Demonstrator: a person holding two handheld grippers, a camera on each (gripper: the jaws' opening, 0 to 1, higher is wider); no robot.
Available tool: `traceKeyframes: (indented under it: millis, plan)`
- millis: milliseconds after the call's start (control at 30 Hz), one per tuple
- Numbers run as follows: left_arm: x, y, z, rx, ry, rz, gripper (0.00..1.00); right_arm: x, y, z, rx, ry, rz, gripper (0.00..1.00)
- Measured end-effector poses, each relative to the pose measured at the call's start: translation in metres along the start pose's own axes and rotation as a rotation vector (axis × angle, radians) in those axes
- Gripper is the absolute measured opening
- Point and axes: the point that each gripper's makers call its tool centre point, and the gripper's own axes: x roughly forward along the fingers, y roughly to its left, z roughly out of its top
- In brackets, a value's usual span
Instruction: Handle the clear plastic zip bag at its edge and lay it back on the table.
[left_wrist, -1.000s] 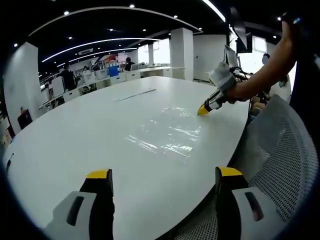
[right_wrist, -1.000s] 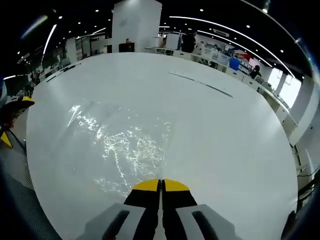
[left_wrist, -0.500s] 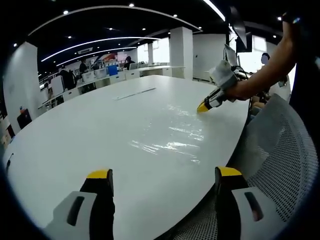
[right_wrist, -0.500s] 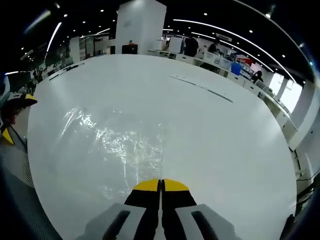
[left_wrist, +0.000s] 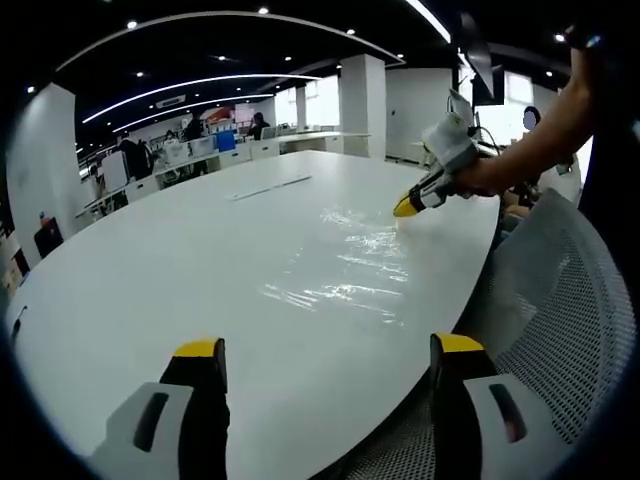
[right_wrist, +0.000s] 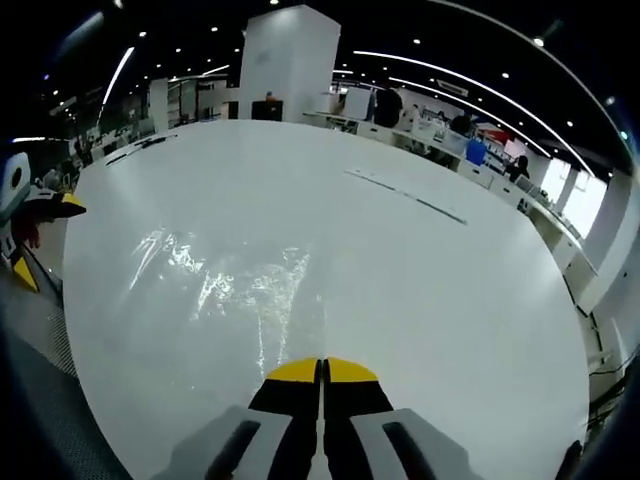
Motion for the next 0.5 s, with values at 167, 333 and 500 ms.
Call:
traceKeyframes:
  millis: [167, 333, 500]
  plan:
    - [0.0, -0.002, 0.0, 0.0, 0.007, -0.009, 0.84, -0.006, 0.003, 0.008, -0.029, -0.02, 0.004, 0.0]
    - [0.0, -0.003, 0.0, 0.004, 0.013, -0.015, 0.84, -0.009, 0.005, 0.012, -0.046, -0.037, 0.004, 0.0]
    - [-0.001, -0.003, 0.002, -0.005, 0.008, -0.014, 0.85, -0.014, 0.009, 0.014, -0.06, -0.05, 0.009, 0.0]
